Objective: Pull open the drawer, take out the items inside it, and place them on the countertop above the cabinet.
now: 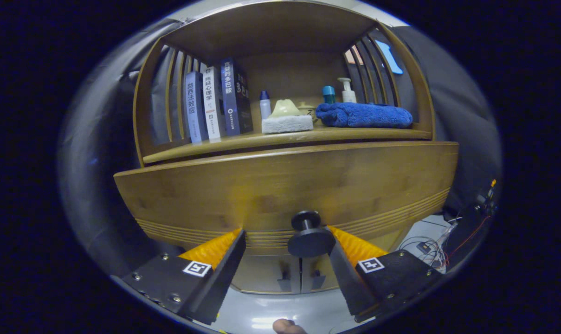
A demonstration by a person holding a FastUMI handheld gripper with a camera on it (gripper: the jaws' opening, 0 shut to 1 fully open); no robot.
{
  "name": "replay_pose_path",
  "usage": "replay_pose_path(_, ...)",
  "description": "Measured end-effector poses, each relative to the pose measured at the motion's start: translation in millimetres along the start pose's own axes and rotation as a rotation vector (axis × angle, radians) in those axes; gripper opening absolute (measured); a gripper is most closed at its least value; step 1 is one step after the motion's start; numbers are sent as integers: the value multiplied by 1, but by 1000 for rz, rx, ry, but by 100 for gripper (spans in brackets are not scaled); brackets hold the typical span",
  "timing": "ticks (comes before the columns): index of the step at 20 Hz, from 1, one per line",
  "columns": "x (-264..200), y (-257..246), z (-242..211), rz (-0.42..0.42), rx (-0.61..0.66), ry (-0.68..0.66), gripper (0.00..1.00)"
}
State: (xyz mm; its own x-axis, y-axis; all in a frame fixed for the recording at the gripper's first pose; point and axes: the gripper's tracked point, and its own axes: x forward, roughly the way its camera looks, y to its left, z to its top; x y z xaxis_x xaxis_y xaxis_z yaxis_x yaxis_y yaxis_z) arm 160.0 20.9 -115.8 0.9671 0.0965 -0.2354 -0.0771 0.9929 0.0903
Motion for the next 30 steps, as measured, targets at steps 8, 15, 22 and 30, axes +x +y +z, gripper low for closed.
replay_pose_path(8,16,3,7,-3,5,13,99)
replay_pose_path(15,54,5,17,-13,0,35,99)
replay_pose_path(22,-12,4,64,12,29,-40,99)
replay_pose_path(30,-184,-11,154,14,58,-218,99)
